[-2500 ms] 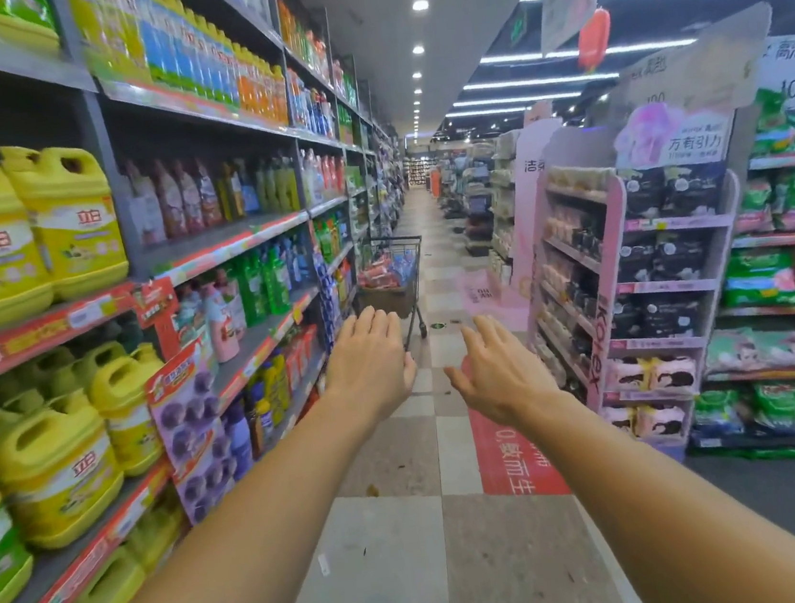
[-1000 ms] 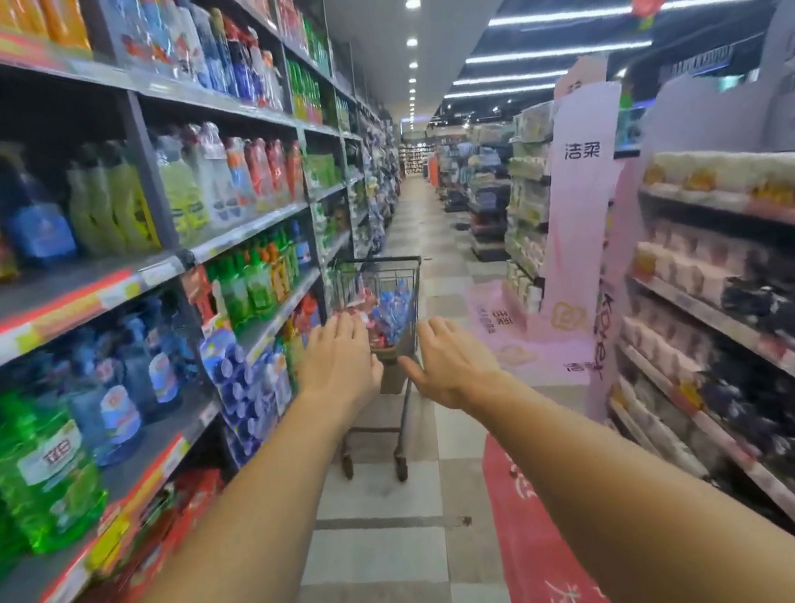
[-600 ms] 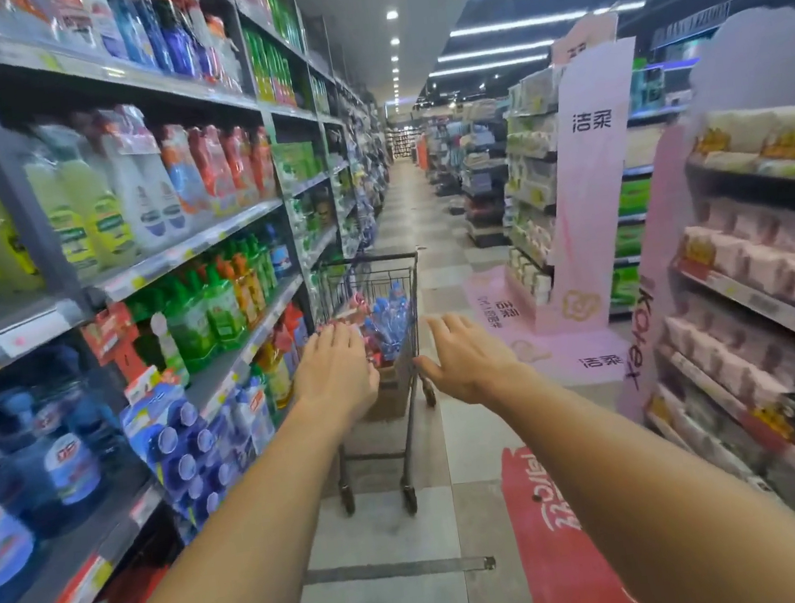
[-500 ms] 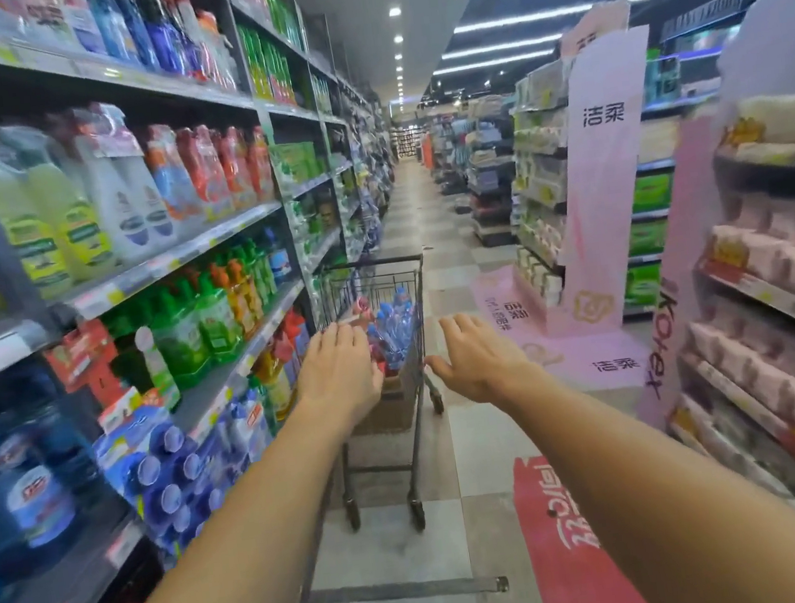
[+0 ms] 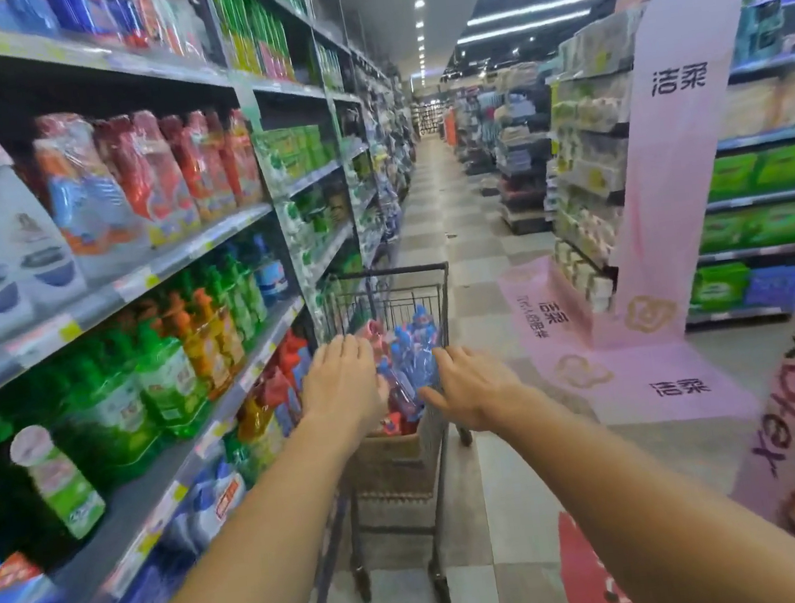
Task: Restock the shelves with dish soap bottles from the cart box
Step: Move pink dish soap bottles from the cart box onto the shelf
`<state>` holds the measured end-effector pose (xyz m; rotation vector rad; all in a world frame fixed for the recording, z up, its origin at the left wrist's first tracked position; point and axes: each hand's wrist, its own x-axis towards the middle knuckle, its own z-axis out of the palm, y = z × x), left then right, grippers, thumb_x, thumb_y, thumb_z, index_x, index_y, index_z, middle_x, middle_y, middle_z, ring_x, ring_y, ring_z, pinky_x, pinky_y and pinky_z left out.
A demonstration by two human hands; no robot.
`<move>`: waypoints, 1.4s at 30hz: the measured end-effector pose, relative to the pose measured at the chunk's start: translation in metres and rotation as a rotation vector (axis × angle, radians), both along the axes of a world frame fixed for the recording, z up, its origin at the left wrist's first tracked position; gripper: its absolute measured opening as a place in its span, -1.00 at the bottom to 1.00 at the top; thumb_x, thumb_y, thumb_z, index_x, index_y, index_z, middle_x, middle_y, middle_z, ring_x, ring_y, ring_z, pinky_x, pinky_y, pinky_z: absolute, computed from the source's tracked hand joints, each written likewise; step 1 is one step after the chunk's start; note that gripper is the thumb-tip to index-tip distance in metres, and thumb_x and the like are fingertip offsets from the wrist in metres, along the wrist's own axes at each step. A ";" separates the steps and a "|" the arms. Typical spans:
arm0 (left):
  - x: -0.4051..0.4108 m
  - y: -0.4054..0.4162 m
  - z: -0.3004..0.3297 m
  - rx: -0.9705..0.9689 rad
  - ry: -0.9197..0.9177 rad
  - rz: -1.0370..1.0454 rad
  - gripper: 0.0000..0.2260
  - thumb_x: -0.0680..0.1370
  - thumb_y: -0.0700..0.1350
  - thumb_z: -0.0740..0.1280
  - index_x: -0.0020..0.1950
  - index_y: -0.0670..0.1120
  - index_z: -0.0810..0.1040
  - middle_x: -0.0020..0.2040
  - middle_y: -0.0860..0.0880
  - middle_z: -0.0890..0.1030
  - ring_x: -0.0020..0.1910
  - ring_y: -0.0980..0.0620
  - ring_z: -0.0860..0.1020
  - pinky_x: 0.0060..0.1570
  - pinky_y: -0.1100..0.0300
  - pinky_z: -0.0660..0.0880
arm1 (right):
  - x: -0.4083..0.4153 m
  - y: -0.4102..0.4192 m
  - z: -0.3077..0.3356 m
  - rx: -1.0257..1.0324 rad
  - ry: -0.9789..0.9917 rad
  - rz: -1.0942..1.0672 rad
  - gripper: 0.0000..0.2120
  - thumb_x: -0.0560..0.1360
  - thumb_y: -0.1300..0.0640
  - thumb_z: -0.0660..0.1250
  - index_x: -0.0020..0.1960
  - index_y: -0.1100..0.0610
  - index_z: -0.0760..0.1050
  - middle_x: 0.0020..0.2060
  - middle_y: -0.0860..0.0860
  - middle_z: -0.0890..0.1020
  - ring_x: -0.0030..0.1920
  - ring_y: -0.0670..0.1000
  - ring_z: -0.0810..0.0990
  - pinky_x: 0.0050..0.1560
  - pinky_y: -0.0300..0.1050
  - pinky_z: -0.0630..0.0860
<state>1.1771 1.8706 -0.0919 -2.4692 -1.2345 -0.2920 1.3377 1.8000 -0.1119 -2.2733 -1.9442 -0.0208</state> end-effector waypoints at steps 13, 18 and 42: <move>0.034 0.287 -0.079 -0.137 0.002 0.171 -0.60 0.60 0.02 0.19 0.38 -0.14 0.35 0.31 -0.09 0.46 0.33 -0.08 0.38 0.32 0.07 0.28 | 0.069 0.270 -0.070 -0.191 0.043 0.017 -0.43 0.63 -0.22 0.09 0.46 0.15 0.25 0.38 0.15 0.40 0.36 0.16 0.39 0.38 0.08 0.35; 0.050 0.354 -0.130 -0.272 0.042 0.208 -0.58 0.60 0.03 0.19 0.38 -0.16 0.37 0.33 -0.12 0.46 0.35 -0.10 0.38 0.35 0.05 0.29 | 0.073 0.353 -0.103 -0.241 0.068 0.082 -0.41 0.65 -0.20 0.07 0.49 0.20 0.24 0.37 0.18 0.41 0.35 0.20 0.41 0.35 0.09 0.37; 0.148 0.577 -0.327 -1.020 -0.718 1.180 -0.41 0.61 0.18 0.21 0.52 -0.13 0.23 0.43 -0.14 0.40 0.34 -0.14 0.45 0.16 0.06 0.43 | 0.114 0.703 -0.328 -0.657 0.293 0.324 -0.45 0.64 -0.08 0.18 0.52 0.19 0.21 0.45 0.18 0.35 0.42 0.19 0.35 0.35 0.06 0.35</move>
